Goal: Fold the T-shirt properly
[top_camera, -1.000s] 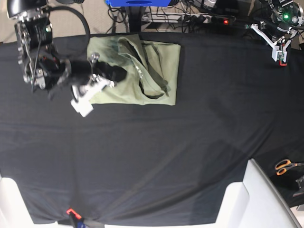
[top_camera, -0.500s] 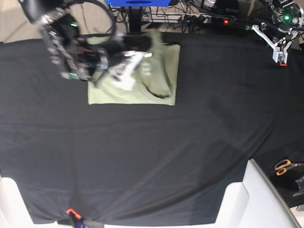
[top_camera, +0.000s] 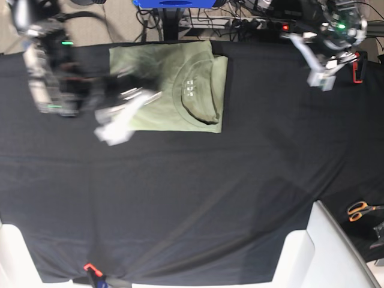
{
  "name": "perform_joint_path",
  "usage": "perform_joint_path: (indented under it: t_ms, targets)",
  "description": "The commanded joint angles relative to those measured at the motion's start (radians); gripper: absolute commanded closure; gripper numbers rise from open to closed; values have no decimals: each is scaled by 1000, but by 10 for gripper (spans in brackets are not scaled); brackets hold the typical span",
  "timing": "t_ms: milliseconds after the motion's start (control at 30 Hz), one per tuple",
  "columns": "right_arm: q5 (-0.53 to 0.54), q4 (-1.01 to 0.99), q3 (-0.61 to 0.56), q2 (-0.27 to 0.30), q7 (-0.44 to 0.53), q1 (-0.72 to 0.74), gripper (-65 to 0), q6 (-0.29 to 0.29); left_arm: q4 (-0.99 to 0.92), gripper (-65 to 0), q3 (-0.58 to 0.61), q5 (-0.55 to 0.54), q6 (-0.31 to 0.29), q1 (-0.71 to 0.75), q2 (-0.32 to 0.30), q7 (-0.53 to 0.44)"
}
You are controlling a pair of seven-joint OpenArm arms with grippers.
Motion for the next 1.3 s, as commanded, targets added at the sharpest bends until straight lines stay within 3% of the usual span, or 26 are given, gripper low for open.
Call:
perform_joint_path:
  t_ms: [0, 100, 233, 400, 433, 567, 633, 767, 1000, 1100, 1167, 1267]
  targets:
    - [26, 37, 39, 11, 13, -9, -2, 5, 46, 0, 33, -40, 0, 9, -27, -9]
    - [26, 53, 138, 35, 53, -63, -2, 5, 97, 0, 159, -158, 0, 19, -61, -8]
    - [26, 49, 170, 75, 84, -104, -2, 10, 134, 0, 280, -333, 4, 2, -75, 1]
    - [25, 49, 168, 86, 87, -126, -2, 11, 118, 0, 268, -565, 4, -87, -70, 185]
    - [25, 49, 168, 86, 87, -127, -2, 11, 118, -63, 258, -601, 4, -95, -72, 192]
    - [25, 49, 168, 86, 87, -139, -2, 13, 114, -485, 240, -640, 4, -100, -73, 187]
    - [25, 49, 168, 86, 87, -141, -2, 13, 112, -638, 240, -638, 1, -100, -73, 187]
    - [25, 49, 167, 83, 87, -141, -2, 13, 54, -650, 235, -643, 1, -121, -72, 178]
    - [25, 49, 167, 83, 87, -143, -2, 14, -225, -650, 301, -644, -2, -204, -61, 107]
    - [25, 49, 167, 84, 87, -143, -2, 19, -308, -650, 358, -644, -57, -221, -58, 40]
    - [25, 49, 167, 84, 87, -143, -2, 53, -363, -650, 383, -644, -105, -239, -53, 35]
    - [18, 49, 167, 86, 87, -144, -2, 149, -456, -650, 392, -640, -118, -270, -21, 33]
